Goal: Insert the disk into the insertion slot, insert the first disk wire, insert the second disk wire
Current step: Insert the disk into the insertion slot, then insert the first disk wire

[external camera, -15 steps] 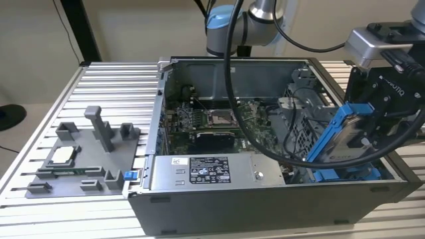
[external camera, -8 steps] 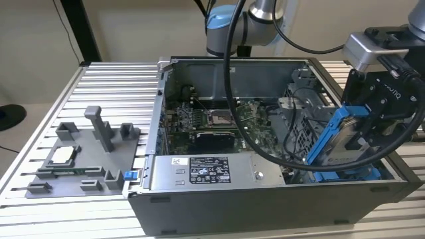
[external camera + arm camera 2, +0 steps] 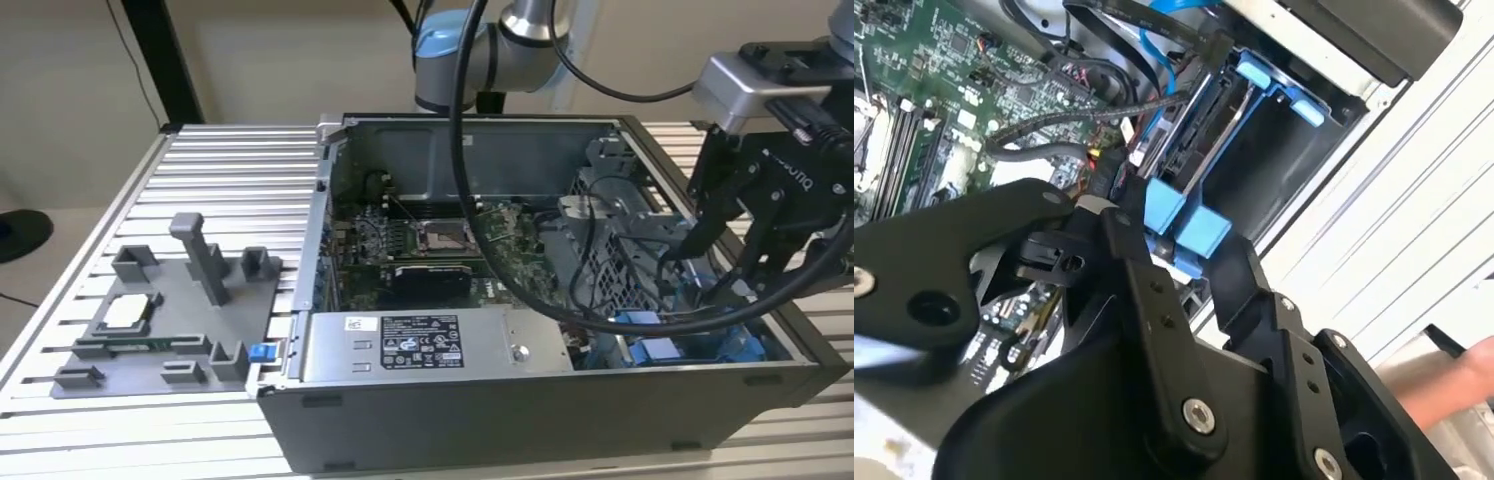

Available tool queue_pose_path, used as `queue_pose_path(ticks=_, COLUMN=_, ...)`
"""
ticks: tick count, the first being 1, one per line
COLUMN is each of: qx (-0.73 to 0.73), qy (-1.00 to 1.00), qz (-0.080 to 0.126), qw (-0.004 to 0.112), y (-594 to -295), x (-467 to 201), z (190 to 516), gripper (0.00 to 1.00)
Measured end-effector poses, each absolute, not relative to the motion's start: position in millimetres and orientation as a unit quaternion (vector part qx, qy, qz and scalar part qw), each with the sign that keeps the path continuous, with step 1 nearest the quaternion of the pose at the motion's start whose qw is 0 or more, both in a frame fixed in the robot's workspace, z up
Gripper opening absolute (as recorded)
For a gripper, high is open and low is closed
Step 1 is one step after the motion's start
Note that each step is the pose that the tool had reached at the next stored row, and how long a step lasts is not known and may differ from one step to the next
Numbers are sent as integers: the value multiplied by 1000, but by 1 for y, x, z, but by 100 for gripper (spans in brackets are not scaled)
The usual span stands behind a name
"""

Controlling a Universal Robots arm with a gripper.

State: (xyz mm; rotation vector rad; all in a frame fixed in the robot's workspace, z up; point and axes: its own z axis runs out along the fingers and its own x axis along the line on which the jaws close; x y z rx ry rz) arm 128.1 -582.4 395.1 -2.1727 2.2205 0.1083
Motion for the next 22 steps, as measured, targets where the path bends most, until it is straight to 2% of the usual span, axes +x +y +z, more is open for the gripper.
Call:
queue_pose_path(ticks=4, qx=-699, qy=714, qz=34, qw=17, y=-582, x=128, z=408, gripper=100)
queue_pose_path(ticks=15, qx=-701, qy=712, qz=25, qw=27, y=-557, x=124, z=394, gripper=100)
queue_pose_path(ticks=22, qx=-702, qy=711, qz=22, qw=30, y=-554, x=118, z=393, gripper=100)
